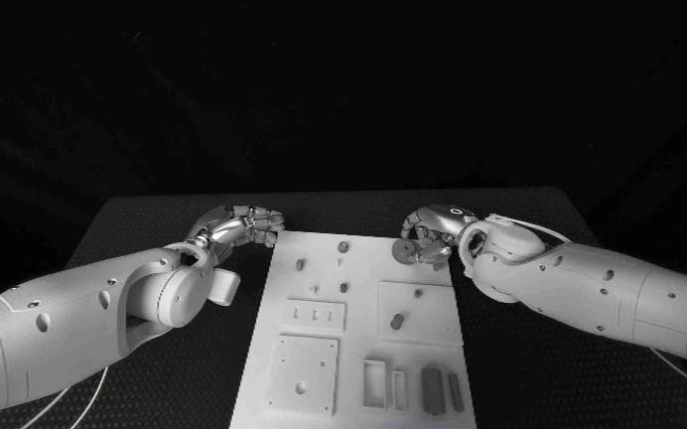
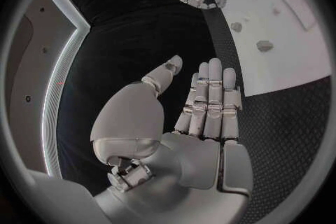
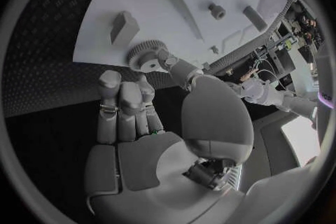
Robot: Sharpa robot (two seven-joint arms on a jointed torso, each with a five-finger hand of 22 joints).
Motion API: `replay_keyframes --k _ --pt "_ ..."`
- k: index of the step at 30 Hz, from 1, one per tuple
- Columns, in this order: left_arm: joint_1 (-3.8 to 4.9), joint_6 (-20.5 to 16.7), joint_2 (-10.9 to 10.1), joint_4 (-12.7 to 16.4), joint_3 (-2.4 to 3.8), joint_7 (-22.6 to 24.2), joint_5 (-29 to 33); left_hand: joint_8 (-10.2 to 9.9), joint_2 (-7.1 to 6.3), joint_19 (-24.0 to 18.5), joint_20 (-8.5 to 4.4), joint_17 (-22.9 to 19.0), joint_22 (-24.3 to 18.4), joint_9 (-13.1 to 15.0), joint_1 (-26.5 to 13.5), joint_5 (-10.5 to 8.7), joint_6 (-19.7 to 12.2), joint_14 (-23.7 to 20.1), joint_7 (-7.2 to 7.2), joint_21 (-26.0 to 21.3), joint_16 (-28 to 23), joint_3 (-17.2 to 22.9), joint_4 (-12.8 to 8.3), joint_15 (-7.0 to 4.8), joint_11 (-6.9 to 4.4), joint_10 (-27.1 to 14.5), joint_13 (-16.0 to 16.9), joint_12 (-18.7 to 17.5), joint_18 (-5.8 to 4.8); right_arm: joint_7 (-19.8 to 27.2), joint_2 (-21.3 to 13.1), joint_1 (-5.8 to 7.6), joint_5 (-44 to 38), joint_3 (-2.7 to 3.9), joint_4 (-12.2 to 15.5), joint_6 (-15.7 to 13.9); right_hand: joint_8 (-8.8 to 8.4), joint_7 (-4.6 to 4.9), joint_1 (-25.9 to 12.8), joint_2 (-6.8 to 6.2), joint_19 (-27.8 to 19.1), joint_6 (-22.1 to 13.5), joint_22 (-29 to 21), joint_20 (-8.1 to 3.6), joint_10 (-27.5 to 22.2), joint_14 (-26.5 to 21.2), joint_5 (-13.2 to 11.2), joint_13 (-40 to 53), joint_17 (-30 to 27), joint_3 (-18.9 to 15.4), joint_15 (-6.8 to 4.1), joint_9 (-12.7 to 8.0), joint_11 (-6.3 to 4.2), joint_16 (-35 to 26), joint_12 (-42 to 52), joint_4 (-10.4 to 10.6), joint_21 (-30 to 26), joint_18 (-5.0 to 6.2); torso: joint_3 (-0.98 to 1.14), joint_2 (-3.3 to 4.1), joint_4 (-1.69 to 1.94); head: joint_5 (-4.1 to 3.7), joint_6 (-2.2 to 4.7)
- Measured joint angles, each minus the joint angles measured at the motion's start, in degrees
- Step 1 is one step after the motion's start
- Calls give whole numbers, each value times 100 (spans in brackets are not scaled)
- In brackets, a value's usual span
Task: Assemble the parts on the task board
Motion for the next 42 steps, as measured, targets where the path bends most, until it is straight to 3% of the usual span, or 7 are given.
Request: replay_keyframes --k 10,19,25,30,39,42 --pt "0 9 9 -14 0 -2 0 0 0 0 0 -1 0 0 0 0 0 0 0 0 0 0 0 0 0 0 -1 0 0 60 28 -22 -82 -1 -56 68 36 -2 -32 32 -24 2 0 -20 0 -33 0 7 85 98 -33 39 0 2 49 98 66 -23 -6 -8 -3 19 -30" --pt "0 14 9 -20 0 -3 0 0 0 0 0 -1 4 0 0 0 0 0 0 0 0 0 0 0 0 0 4 0 0 100 75 -28 -131 12 -118 140 132 -2 -1 268 -37 2 0 -13 0 -36 0 -9 135 454 -74 91 -1 4 87 309 100 -25 -5 -9 -3 15 -44" --pt "0 17 6 -21 0 -4 0 0 0 0 0 1 4 0 0 0 0 0 0 0 0 0 0 0 0 0 4 0 -1 122 93 -34 -166 18 -139 149 133 -3 1 318 -66 1 0 -22 -19 -44 -1 -20 150 515 -82 100 -20 4 87 338 131 -25 -5 -9 -4 20 -60" --pt "0 19 6 -20 -1 -4 0 0 0 0 0 3 4 0 0 0 0 0 0 0 0 0 0 0 0 0 4 0 -1 123 131 -37 -241 20 -154 149 133 -5 0 316 -67 -1 0 -21 -18 -44 -1 -20 162 530 -82 98 -21 4 87 323 135 -25 -5 -9 -3 18 -76" --pt "-1 21 1 -16 -1 -6 0 0 0 0 0 3 3 0 0 0 0 0 0 0 0 13 -13 0 0 0 3 -26 -1 97 177 -40 -497 19 -200 172 156 -7 -194 122 -75 -2 0 -12 -16 -44 0 -31 186 473 -82 121 -23 4 86 382 190 -25 -9 -13 0 14 -105" --pt "-1 22 1 -13 -1 -8 0 0 0 0 0 2 3 0 0 0 0 0 0 0 0 13 -13 0 0 0 3 -27 -1 95 187 -27 -548 5 -205 201 128 -7 -196 121 -75 -3 0 -11 -15 -44 0 -37 189 459 -82 121 -24 -19 86 397 190 -25 -9 -14 0 15 -118"
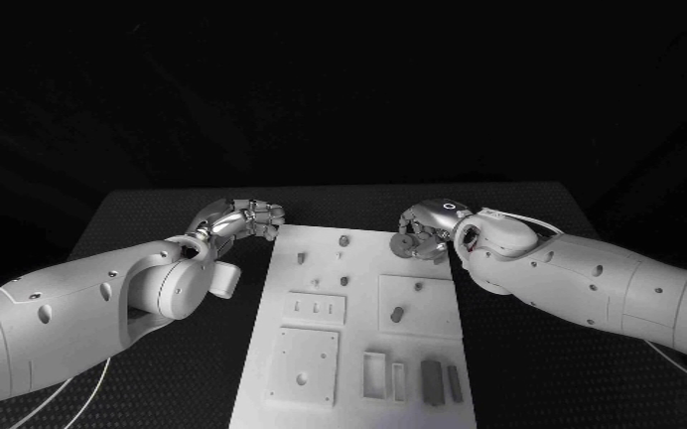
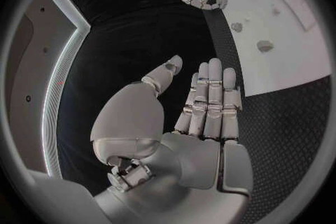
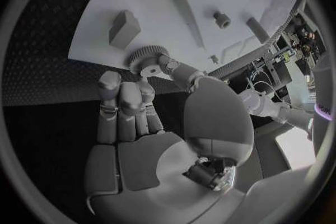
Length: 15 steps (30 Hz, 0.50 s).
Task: Assemble the parts on the task board
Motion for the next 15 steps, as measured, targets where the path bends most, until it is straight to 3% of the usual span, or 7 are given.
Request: replay_keyframes --k 9,15 --pt "0 2 0 7 0 -4 0 0 0 -22 -22 -1 0 5 0 0 0 0 0 0 0 0 0 0 20 20 0 0 -10 3 10 14 -74 -8 -3 38 -17 -1 16 15 -9 -1 0 10 4 0 0 -8 22 41 0 0 -5 -25 -2 39 0 -1 1 -1 -1 4 -12" --pt "0 2 -2 10 0 -5 0 0 0 -22 -22 5 -1 5 0 0 0 0 0 0 0 0 0 0 20 20 4 0 -12 16 7 11 -152 -14 8 20 39 -1 32 229 -50 -1 0 13 5 31 -2 -17 53 135 -29 -26 -8 -33 46 -45 29 0 1 -1 -1 3 -13"
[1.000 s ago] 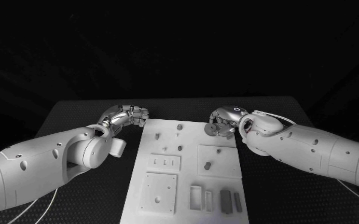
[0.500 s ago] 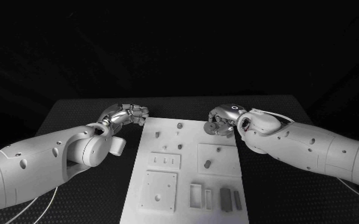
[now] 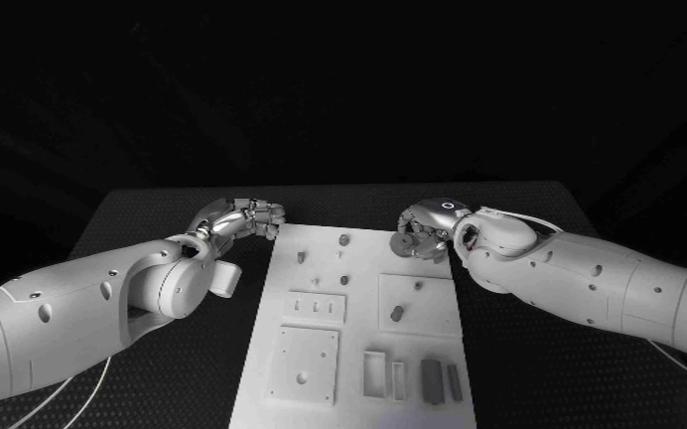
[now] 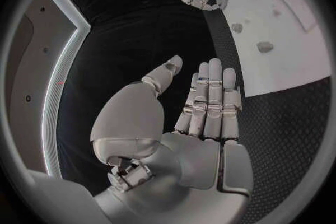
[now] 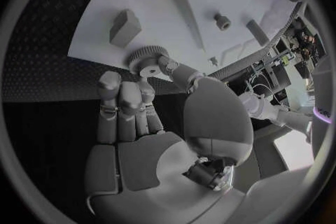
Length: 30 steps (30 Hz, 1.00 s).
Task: Assemble the parts on the task board
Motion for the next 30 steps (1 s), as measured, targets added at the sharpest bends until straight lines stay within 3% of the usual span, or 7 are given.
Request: replay_keyframes --k 6,9,11,15,24,30 --pt "0 0 0 0 0 -1 0 0 22 0 0 -1 0 0 -22 0 0 0 0 0 0 16 16 0 0 0 0 0 0 2 -3 -16 -138 -14 36 -84 16 0 49 152 0 0 0 1 45 24 -21 14 39 62 -22 22 -85 0 53 -62 26 1 1 0 -2 0 4" --pt "1 0 0 0 0 -2 0 0 22 0 0 -1 0 0 -22 0 0 0 0 0 0 16 16 0 0 0 0 0 -1 -17 -3 -29 -232 -25 64 -161 16 -1 61 164 -1 0 0 1 34 25 -20 23 46 70 -22 16 -95 0 55 -70 26 0 1 0 -2 0 8" --pt "1 0 1 0 0 -2 0 0 22 0 0 -1 0 0 -22 0 0 0 0 0 0 16 16 0 0 0 0 0 -1 -34 -4 -41 -295 -33 96 -219 18 -1 92 194 -1 0 0 2 127 65 -21 81 134 109 -61 16 -190 37 146 -109 30 0 1 0 -2 0 9" --pt "1 0 0 0 0 -2 0 0 22 0 0 -1 1 -1 -22 0 0 0 0 0 0 16 16 0 0 0 0 0 -1 -85 -18 -69 -454 -56 210 -357 19 -10 107 208 -1 9 0 2 201 88 -21 118 162 125 -82 16 -258 52 203 -125 49 1 0 -1 1 0 15" --pt "1 -1 -2 -1 1 -3 0 0 22 1 0 -2 4 -1 -22 0 0 0 0 0 0 16 16 0 0 0 -1 0 -2 -243 -57 -42 -778 -75 490 -547 23 -57 107 208 0 56 0 2 292 96 -26 134 167 174 -95 16 -247 52 250 -107 49 7 -5 -4 1 20 35" --pt "-1 -1 -1 3 1 -3 0 0 22 1 0 3 4 -1 -22 0 0 0 0 0 0 16 16 0 0 0 4 0 -3 -362 -75 0 -982 -65 837 -663 26 -65 131 183 0 64 0 3 313 94 -26 134 170 195 -97 16 -267 52 250 -86 49 9 -5 -5 -1 41 57"
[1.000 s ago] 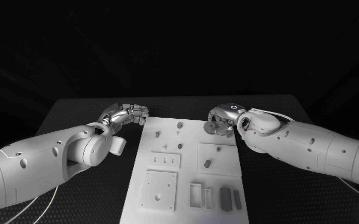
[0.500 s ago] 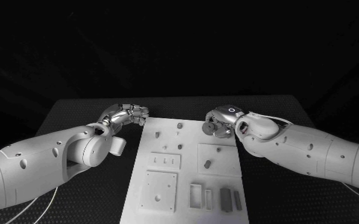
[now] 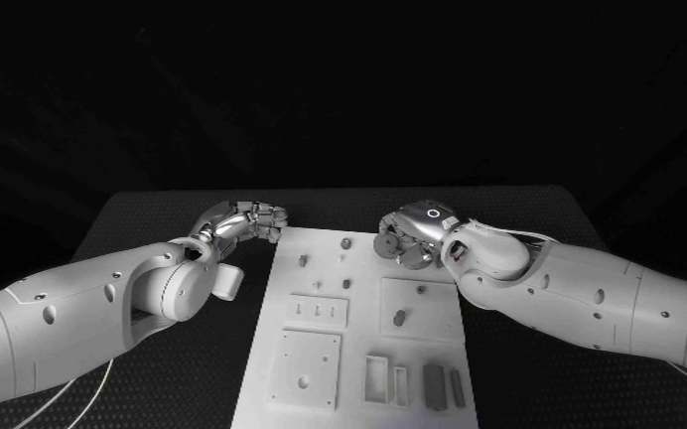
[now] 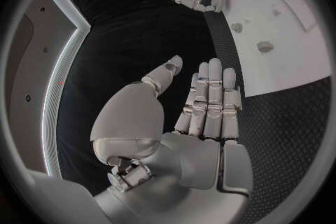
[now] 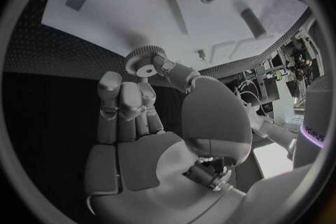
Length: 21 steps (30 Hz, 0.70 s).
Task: Assemble the parts on the task board
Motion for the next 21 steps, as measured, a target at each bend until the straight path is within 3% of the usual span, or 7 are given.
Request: replay_keyframes --k 4,14,21 --pt "0 0 11 -4 0 0 0 0 0 0 0 0 0 1 0 0 0 0 0 0 0 0 0 0 0 0 0 0 0 -73 72 15 -202 0 121 -50 2 -3 0 0 3 3 0 -2 0 0 -16 0 0 0 0 0 0 0 0 0 0 2 1 -3 -1 16 8" --pt "1 0 33 -31 -2 0 0 0 0 0 0 -1 -1 5 0 0 0 0 0 0 0 0 0 0 0 0 -1 0 -1 -205 438 22 -545 -4 130 -97 4 -10 9 -12 44 10 0 -4 9 0 -18 -21 -20 26 0 0 9 2 0 26 -1 5 0 -7 8 54 30" --pt "0 0 74 -55 -1 0 0 0 0 0 0 -2 -1 5 0 0 0 0 0 0 0 0 0 0 0 0 -1 0 -2 -239 795 23 -651 -87 6 -98 6 -14 29 -32 44 14 0 -4 9 0 -21 -32 -30 41 0 0 10 -19 -1 41 -2 5 0 5 12 60 42"
